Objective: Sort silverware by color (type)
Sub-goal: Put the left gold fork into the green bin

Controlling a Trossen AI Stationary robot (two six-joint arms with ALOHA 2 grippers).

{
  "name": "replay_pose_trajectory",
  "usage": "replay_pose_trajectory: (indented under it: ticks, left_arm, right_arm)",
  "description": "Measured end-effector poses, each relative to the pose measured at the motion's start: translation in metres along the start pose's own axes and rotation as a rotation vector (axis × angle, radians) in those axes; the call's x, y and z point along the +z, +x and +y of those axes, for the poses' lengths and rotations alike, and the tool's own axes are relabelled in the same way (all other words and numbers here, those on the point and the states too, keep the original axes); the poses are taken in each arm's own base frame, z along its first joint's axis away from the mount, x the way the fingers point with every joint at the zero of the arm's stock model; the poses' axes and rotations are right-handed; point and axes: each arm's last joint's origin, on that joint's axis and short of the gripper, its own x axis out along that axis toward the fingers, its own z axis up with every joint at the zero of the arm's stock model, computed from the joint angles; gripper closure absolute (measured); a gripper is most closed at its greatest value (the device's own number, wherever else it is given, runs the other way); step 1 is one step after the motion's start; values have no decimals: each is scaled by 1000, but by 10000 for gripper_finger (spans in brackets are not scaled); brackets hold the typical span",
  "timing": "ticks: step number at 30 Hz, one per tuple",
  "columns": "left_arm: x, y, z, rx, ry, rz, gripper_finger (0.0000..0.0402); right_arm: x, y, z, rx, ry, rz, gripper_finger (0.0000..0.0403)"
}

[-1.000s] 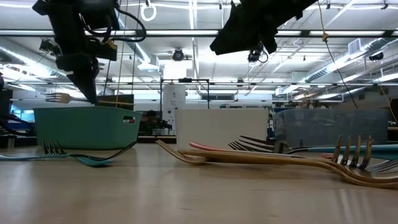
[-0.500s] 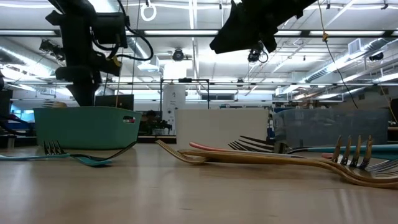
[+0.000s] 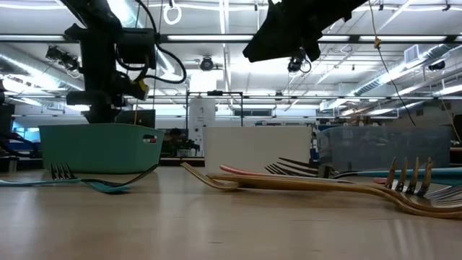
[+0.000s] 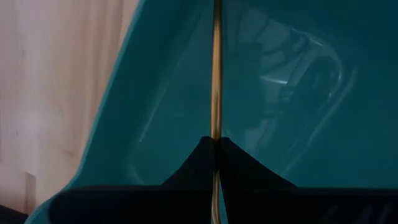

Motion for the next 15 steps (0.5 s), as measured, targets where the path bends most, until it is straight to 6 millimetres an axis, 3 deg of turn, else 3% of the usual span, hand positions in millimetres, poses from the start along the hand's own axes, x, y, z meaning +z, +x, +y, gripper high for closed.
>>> replay_pose_trajectory:
  ticks: [15]
  left_arm:
    - [7,26,-5,-30,21,106,386]
  right_arm:
    - [0,0,1,11,4,-2,305]
